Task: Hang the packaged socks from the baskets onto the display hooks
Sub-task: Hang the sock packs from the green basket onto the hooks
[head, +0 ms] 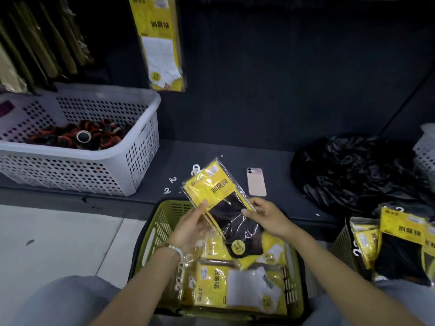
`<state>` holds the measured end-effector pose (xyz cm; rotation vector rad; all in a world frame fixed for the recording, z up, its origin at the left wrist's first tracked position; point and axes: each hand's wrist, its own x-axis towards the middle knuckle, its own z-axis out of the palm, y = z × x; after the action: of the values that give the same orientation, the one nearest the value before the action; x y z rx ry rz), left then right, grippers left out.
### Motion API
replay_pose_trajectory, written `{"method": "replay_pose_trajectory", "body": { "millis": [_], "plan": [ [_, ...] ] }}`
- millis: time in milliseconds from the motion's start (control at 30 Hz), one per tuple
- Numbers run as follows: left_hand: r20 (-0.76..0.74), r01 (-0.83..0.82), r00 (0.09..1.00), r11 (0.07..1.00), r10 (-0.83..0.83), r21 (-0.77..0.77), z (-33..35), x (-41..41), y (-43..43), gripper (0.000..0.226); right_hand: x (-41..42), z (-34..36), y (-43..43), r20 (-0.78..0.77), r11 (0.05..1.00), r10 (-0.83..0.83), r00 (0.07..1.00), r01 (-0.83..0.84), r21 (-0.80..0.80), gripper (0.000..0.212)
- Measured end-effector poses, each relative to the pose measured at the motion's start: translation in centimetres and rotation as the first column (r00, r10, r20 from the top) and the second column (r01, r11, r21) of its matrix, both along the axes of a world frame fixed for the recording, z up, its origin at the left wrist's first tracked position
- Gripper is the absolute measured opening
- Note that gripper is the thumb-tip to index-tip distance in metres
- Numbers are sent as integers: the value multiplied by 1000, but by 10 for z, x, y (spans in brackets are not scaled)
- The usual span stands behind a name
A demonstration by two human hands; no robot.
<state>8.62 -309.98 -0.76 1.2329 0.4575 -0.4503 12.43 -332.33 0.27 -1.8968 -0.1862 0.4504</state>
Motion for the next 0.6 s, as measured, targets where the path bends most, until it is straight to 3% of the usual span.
{"method": "replay_pose_trajectory", "body": {
  "millis": [100,233,367,500,600],
  "plan": [
    [179,-141,973,989,148,-51,53,21,8,32,9,37,19,-34,995,4,999,-1,104,28],
    [402,-244,899,961,173,132,116,43,30,13,33,108,52,117,978,-61,991,36,205,26],
    [598,-282,793,940,116,192,174,64,58,17,56,186,94,322,915,-228,919,89,394,32],
    [688,-293,719,942,103,166,219,74,85,37,71,230,137,361,870,-267,894,62,488,41],
    [684,-324,715,936,147,137,242,78,105,51,78,249,166,363,844,-271,891,39,535,30]
  ]
}}
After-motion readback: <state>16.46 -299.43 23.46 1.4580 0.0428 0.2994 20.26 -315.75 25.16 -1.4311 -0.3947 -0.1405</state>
